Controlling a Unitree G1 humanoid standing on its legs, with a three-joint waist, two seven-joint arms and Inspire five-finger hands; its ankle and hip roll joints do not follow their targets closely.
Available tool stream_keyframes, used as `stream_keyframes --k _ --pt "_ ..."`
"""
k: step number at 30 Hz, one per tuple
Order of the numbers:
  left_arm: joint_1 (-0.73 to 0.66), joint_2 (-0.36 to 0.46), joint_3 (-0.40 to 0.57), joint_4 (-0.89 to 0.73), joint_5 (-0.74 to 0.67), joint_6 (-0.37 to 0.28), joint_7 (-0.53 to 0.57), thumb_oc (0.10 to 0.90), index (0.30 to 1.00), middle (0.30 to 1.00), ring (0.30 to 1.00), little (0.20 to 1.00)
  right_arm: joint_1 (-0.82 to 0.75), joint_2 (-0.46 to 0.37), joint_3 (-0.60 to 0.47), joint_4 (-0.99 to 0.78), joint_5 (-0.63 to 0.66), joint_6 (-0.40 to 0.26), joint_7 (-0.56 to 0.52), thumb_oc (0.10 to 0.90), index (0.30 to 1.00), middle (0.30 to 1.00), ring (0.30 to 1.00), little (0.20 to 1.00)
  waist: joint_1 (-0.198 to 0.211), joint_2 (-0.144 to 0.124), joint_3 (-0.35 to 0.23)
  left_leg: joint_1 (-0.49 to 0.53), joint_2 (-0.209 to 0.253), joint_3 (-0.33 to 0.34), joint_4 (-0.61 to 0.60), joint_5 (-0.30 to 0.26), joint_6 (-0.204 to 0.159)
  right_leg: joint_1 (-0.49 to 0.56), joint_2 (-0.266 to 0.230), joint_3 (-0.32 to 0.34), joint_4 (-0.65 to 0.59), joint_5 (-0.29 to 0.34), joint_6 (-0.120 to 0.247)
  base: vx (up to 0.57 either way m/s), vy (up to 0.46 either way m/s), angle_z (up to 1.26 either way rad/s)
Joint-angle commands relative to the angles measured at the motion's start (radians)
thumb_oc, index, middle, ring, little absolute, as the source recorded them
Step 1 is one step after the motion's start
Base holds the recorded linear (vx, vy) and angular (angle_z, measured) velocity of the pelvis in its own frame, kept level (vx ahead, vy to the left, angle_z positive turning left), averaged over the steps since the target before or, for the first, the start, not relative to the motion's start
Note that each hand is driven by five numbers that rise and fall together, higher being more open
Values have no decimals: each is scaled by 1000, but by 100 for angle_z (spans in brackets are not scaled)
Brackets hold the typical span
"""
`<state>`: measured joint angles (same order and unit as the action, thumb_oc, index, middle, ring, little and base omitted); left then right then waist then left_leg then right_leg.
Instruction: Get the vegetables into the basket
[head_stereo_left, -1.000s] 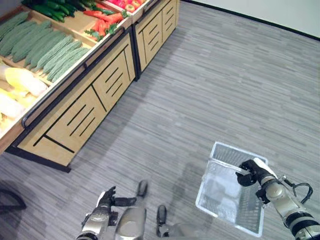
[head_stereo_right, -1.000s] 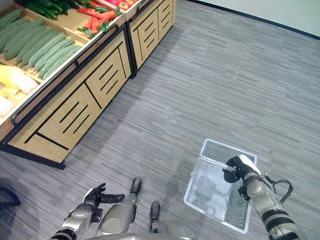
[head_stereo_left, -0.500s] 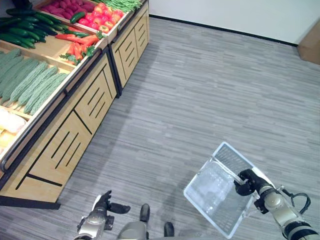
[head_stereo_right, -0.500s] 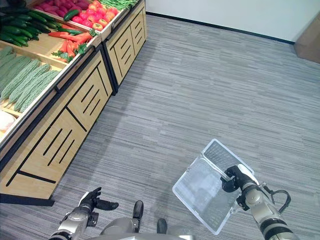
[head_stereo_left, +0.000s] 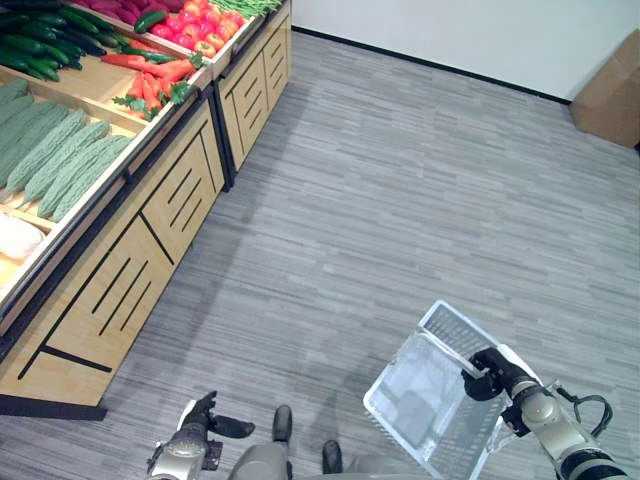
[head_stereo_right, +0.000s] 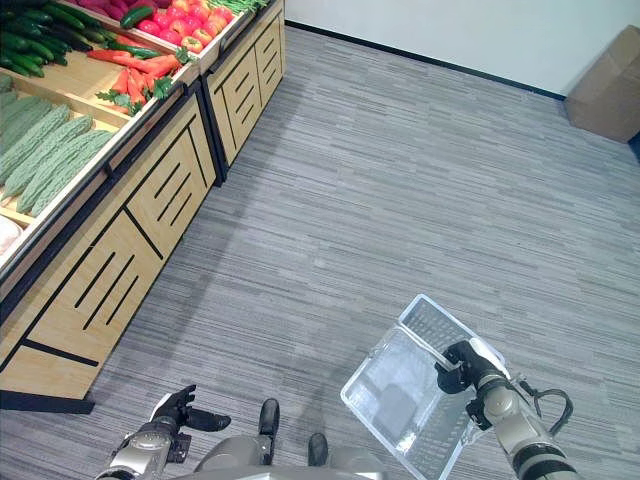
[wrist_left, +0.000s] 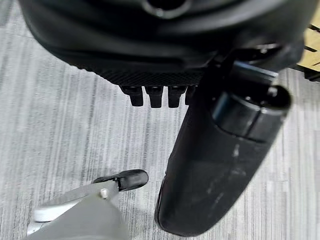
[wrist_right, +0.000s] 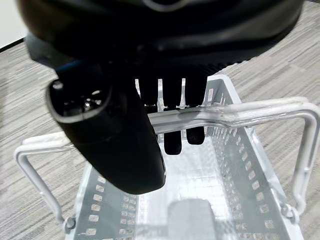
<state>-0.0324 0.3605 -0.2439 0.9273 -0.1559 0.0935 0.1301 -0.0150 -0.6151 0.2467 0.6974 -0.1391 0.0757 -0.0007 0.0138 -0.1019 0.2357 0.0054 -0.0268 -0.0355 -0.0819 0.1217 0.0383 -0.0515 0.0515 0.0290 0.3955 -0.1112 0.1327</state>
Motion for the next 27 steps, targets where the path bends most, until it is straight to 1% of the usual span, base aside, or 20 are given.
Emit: stream_keyframes --k 1,2,3,5,9,12,16,17,18,19,27 --pt "-40 31 13 -53 23 -33 25 900 1000 1000 1000 1000 -97 -91 -84 -45 19 -36 -72 400 300 300 300 300 21 -12 3 65 28 -16 63 -135 -34 -85 -126 -19 -93 154 51 173 18 22" --pt "-45 31 10 -50 23 -32 26 900 1000 1000 1000 1000 -94 -90 -85 -47 20 -33 -71 400 300 300 300 300 12 -15 1 76 17 -28 54 -136 -36 -90 -118 -11 -136 161 42 173 3 24" --pt "-48 35 8 -52 25 -31 22 900 1000 1000 1000 1000 -79 -91 -94 -49 21 -33 -73 400 300 300 300 300 -3 -17 3 83 9 -46 50 -135 -36 -75 -101 21 -171 167 40 139 14 26" --pt "-40 24 11 -42 29 -32 22 900 1000 1000 1000 1000 -70 -91 -94 -49 21 -34 -76 400 300 300 300 300 -6 -19 -10 89 3 -38 32 -131 -39 -25 -105 19 -272 155 31 86 16 49" --pt "-26 20 18 -40 27 -32 21 900 1000 1000 1000 1000 -73 -98 -88 -46 25 -33 -76 400 300 300 300 300 9 -15 -33 88 11 -19 13 -126 -43 17 -95 30 -349 158 22 40 -39 8" --pt "-20 17 24 -36 22 -31 23 900 1000 1000 1000 1000 -78 -94 -81 -37 31 -33 -76 400 300 300 300 300 20 -19 -40 87 12 -18 18 -130 -46 51 -95 44 -380 153 16 54 -41 -4" --pt "-12 14 27 -33 22 -30 22 900 1000 1000 1000 1000 -77 -97 -76 -20 33 -32 -73 400 300 300 300 300 22 -19 -47 95 15 -21 13 -130 -52 79 -97 36 -409 147 12 21 -34 -4" --pt "-11 14 26 -33 24 -30 21 900 1000 1000 1000 1000 -76 -98 -77 -13 34 -32 -72 400 300 300 300 300 22 -20 -50 88 14 -23 14 -120 -56 79 -99 33 -415 153 11 18 -46 2" --pt "-10 10 26 -25 26 -29 19 900 1000 1000 1000 1000 -75 -101 -77 2 38 -31 -72 400 300 300 300 300 21 -16 -56 96 19 -27 8 -129 -60 96 -98 22 -431 141 8 -18 -68 3" --pt "-9 9 27 -22 28 -30 20 900 1000 1000 1000 1000 -73 -101 -78 6 39 -31 -71 400 300 300 300 300 21 -17 -57 89 19 -29 7 -116 -64 92 -99 20 -431 150 7 27 -59 9" --pt "8 -4 27 -17 25 -27 15 900 1000 1000 1000 1000 -69 -112 -74 18 42 -28 -65 400 300 300 300 300 21 -9 -70 107 34 -46 -1 -116 -75 118 -86 25 -449 143 -5 25 -54 5"
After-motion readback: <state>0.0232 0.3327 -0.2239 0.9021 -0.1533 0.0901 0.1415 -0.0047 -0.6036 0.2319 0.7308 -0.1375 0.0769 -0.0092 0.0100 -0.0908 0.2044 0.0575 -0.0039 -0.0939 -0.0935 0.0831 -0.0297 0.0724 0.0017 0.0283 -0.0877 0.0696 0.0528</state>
